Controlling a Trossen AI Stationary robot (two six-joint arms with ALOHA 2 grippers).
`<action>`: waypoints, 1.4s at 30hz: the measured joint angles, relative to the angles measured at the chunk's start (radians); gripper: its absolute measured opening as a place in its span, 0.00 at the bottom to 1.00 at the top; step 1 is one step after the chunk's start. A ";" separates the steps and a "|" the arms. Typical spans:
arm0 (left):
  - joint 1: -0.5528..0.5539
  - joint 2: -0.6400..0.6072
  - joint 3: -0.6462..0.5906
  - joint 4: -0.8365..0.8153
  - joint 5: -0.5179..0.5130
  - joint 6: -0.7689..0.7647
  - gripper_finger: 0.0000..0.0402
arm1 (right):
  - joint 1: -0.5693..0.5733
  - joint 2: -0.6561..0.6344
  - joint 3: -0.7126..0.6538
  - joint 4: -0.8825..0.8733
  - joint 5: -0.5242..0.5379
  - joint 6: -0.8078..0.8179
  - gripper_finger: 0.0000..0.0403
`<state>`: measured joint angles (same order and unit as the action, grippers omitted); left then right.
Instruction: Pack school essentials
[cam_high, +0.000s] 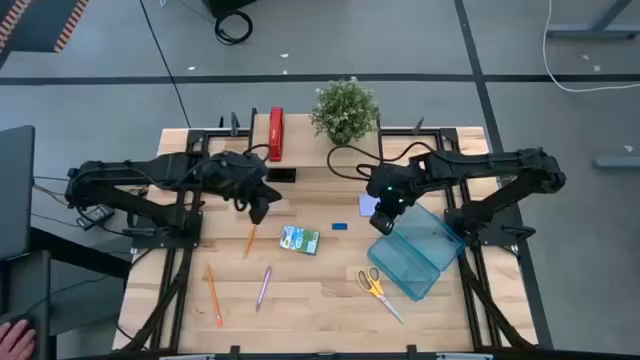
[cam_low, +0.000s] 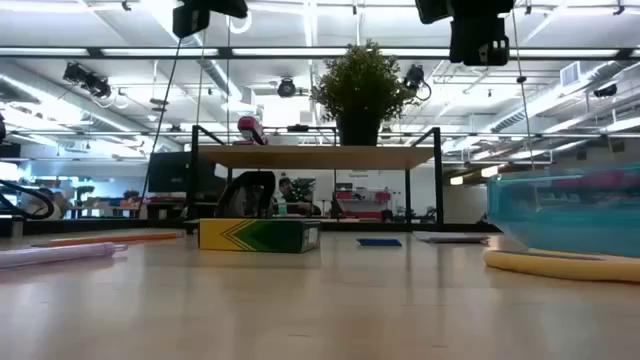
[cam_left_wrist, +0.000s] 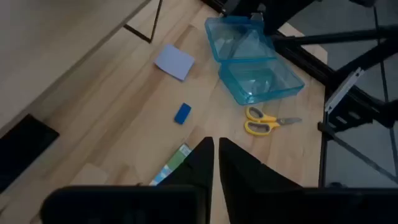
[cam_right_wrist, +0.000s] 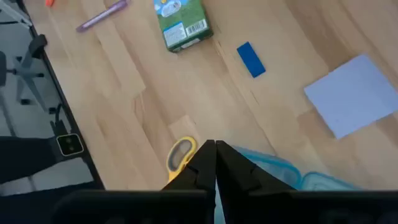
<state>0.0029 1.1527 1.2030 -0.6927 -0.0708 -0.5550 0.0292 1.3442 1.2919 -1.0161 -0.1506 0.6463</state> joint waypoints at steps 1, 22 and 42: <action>0.000 0.012 0.000 0.009 0.000 -0.008 0.09 | 0.000 -0.004 0.000 -0.004 0.001 -0.023 0.04; 0.001 0.021 0.002 0.037 -0.007 -0.068 0.29 | -0.061 -0.020 -0.006 0.083 0.161 -0.216 0.42; -0.016 0.011 0.240 -0.073 -0.003 0.054 0.40 | 0.029 0.157 -0.007 0.236 0.253 -0.276 0.76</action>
<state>-0.0134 1.1637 1.4432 -0.7656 -0.0738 -0.5012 0.0586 1.5012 1.2846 -0.7802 0.1027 0.3708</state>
